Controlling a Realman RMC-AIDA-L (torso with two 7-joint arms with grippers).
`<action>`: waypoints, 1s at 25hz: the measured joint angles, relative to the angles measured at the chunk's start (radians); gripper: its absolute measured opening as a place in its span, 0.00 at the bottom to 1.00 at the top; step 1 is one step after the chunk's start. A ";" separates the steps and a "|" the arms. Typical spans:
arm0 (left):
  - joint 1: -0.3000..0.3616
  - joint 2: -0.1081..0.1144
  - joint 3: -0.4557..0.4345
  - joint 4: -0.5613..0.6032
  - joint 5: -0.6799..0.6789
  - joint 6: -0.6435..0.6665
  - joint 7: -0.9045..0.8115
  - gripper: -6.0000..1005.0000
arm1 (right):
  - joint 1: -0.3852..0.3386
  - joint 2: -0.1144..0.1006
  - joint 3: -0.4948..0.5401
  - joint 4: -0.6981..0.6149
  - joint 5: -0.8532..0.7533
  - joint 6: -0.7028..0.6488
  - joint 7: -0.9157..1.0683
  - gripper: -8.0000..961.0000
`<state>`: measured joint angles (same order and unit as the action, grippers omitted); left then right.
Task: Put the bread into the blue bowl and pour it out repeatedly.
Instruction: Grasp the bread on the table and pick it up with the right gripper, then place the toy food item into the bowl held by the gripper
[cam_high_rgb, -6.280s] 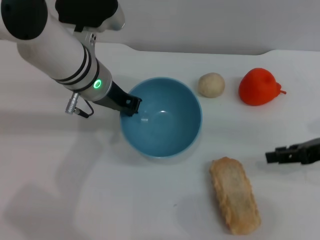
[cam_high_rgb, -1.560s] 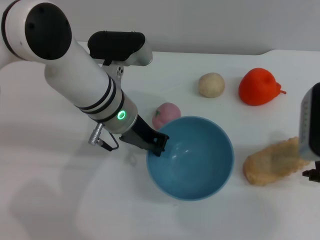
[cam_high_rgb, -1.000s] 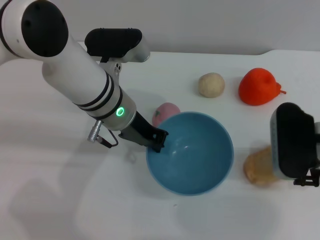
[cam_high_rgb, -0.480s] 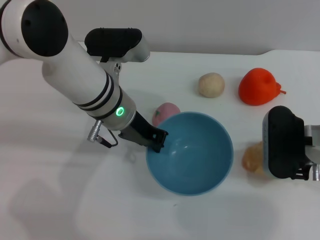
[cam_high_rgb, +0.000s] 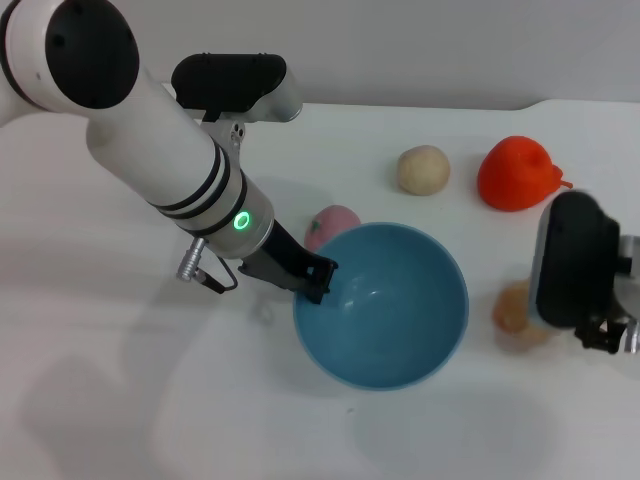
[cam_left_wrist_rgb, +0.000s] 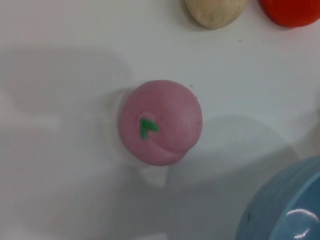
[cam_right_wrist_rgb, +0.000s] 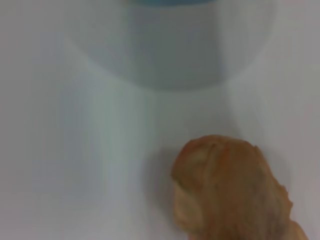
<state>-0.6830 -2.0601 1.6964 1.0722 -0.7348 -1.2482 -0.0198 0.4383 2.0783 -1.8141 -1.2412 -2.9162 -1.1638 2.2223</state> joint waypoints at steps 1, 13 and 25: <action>0.000 0.000 0.000 0.000 0.000 0.000 0.000 0.01 | 0.000 -0.001 0.010 -0.006 0.000 0.000 0.018 0.25; -0.006 -0.002 0.002 -0.002 0.000 -0.009 0.000 0.01 | -0.069 -0.005 0.402 -0.160 0.346 -0.057 0.015 0.18; -0.035 -0.005 0.008 -0.044 0.000 -0.016 -0.004 0.01 | -0.075 -0.005 0.500 -0.200 0.986 -0.148 -0.213 0.14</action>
<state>-0.7180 -2.0648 1.7042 1.0278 -0.7348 -1.2644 -0.0241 0.3628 2.0729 -1.3140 -1.4409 -1.9305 -1.3118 2.0090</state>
